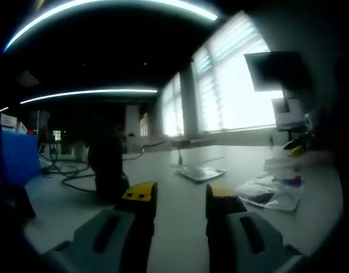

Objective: Clip sheet goods on table flip sheet goods clip sheet goods scan sheet goods put sheet goods back to table

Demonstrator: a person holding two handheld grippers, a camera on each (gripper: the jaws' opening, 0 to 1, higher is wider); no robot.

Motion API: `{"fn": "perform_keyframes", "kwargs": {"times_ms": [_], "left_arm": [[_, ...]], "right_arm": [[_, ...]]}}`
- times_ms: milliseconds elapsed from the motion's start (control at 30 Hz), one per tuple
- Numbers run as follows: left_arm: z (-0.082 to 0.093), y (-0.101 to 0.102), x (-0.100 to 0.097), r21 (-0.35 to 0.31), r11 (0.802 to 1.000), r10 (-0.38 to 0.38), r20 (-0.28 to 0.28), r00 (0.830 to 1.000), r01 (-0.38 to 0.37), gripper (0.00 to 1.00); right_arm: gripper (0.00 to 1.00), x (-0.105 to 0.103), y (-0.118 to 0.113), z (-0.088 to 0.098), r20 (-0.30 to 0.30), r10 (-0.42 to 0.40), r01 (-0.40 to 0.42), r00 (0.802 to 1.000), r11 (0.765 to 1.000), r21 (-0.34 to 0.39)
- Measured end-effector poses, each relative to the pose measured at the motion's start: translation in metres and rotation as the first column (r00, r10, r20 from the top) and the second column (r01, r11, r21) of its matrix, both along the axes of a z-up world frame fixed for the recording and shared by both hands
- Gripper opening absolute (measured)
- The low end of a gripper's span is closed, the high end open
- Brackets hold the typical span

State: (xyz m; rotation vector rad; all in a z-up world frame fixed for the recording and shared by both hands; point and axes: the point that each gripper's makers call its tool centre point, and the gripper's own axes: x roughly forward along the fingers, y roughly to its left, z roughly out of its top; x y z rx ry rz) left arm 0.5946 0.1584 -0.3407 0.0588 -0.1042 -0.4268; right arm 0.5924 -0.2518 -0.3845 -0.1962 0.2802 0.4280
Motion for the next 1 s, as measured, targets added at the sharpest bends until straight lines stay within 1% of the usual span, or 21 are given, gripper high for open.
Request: {"fn": "perform_keyframes", "kwargs": {"times_ms": [33,67,133,167,267,367,433,500,700,867,900,1000], "left_arm": [[0.000,0.000,0.000,0.000,1.000,0.000,0.000,1.000,0.000,0.27],[0.000,0.000,0.000,0.000,1.000,0.001,0.000,1.000,-0.001,0.27],[0.000,0.000,0.000,0.000,1.000,0.002,0.000,1.000,-0.002,0.27],[0.000,0.000,0.000,0.000,1.000,0.002,0.000,1.000,-0.002,0.27],[0.000,0.000,0.000,0.000,1.000,0.001,-0.001,1.000,-0.001,0.27],[0.000,0.000,0.000,0.001,1.000,-0.001,-0.001,1.000,0.001,0.27],[0.000,-0.001,0.000,0.001,1.000,-0.001,-0.002,1.000,0.001,0.27],[0.000,0.000,0.000,0.000,1.000,0.000,-0.003,1.000,0.000,0.27],[0.000,0.000,0.000,0.000,1.000,0.001,-0.003,1.000,-0.001,0.27],[-0.001,0.000,0.001,0.000,1.000,0.000,-0.005,1.000,0.000,0.27],[-0.001,0.000,0.001,0.000,1.000,0.001,-0.005,1.000,-0.001,0.27],[-0.001,0.000,0.001,0.002,1.000,0.000,-0.005,1.000,0.000,0.27]], "right_arm": [[0.53,0.000,0.002,-0.003,-0.009,0.016,-0.016,1.000,1.000,-0.012],[0.53,-0.002,0.004,-0.007,-0.037,0.039,-0.039,0.999,0.999,-0.018],[0.54,-0.001,0.005,-0.009,-0.047,0.050,-0.051,0.998,0.998,-0.022],[0.54,-0.004,0.007,-0.013,-0.065,0.086,-0.089,0.994,0.995,-0.052],[0.56,-0.001,0.003,-0.014,-0.078,0.097,-0.103,0.992,0.992,-0.073],[0.56,0.001,0.002,-0.015,-0.093,0.114,-0.120,0.989,0.991,-0.065],[0.56,0.000,0.004,-0.019,-0.113,0.143,-0.154,0.983,0.984,-0.094],[0.57,-0.001,0.005,-0.025,-0.145,0.165,-0.180,0.976,0.979,-0.096],[0.58,-0.001,0.001,-0.031,-0.171,0.164,-0.179,0.972,0.981,-0.077],[0.57,-0.004,0.000,-0.037,-0.193,0.143,-0.150,0.971,0.989,-0.019],[0.56,-0.005,0.000,-0.039,-0.204,0.133,-0.136,0.970,0.991,0.002],[0.57,-0.006,-0.002,-0.038,-0.189,0.123,-0.123,0.974,0.992,0.010]]}}
